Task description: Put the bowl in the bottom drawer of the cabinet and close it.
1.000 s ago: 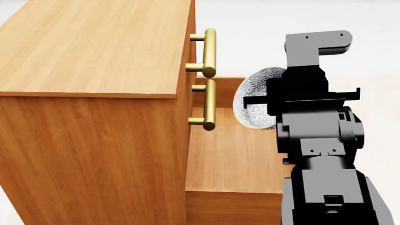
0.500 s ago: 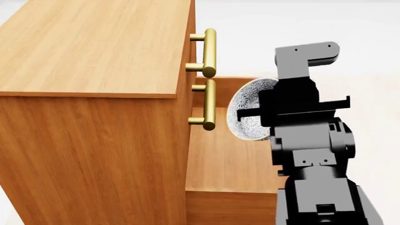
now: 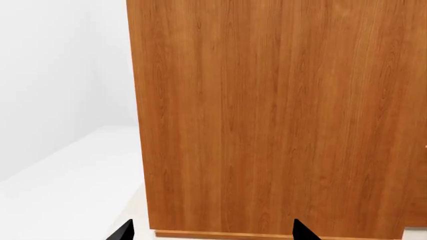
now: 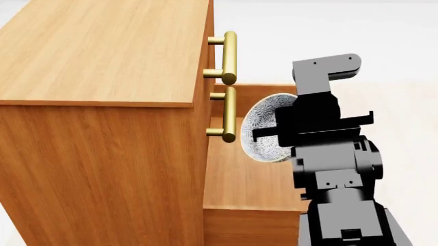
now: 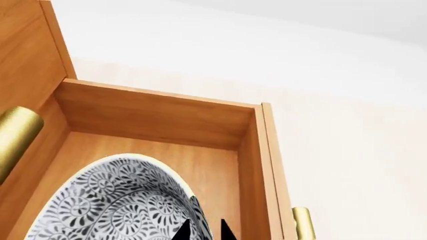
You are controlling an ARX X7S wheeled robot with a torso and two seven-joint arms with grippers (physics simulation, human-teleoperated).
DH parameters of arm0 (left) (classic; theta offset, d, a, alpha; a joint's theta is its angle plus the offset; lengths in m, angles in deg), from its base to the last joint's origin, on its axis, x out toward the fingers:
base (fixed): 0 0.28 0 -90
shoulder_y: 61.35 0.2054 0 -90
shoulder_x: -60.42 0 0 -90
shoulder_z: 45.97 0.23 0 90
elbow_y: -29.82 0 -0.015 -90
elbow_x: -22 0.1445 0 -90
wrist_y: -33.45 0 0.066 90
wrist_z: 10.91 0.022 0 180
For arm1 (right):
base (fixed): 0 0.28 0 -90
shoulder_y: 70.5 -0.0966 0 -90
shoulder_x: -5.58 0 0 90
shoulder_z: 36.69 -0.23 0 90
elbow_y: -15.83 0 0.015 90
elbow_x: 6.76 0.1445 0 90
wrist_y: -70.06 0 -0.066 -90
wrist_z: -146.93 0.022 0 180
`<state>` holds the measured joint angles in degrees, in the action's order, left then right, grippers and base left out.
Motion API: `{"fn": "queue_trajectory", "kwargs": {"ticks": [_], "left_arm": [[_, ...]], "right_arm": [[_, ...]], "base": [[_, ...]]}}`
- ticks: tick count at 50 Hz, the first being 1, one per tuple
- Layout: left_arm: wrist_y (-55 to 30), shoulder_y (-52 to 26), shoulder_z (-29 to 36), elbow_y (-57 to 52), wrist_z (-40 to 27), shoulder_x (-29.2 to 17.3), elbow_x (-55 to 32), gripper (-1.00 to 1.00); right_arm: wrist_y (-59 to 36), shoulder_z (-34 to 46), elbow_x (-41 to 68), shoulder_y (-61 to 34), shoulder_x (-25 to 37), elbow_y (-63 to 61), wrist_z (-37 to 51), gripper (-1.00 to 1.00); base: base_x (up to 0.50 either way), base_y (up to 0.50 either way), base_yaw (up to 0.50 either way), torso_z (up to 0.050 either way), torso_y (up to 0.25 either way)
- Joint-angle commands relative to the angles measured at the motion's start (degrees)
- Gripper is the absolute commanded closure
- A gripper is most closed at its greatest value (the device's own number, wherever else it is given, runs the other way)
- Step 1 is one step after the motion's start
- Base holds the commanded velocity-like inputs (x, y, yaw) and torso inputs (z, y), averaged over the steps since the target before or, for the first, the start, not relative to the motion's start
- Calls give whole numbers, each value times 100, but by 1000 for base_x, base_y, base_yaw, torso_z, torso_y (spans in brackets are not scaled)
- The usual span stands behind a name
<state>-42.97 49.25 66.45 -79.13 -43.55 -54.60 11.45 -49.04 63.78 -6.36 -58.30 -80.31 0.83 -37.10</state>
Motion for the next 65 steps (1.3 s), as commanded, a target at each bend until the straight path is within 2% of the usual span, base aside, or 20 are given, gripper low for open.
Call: {"fn": "queue_trajectory", "kwargs": {"ticks": [1,45,65], "left_arm": [[2,-13,12,8,-8,-11,-7,-100],[1,-38,56,2,-58,-47,-19,-100],[29,-55,73,43,-69,-59,-32,-100]], "right_arm": [[2,11,-9,9,-21,-3,-171,100],[-388,-484,70,85,24,-3,-423,100],[-447,-601,12,152,28,-3,-814,100]], "base": [[0,0,0,0,0],[0,0,0,0,0],[0,0,0,0,1]]}}
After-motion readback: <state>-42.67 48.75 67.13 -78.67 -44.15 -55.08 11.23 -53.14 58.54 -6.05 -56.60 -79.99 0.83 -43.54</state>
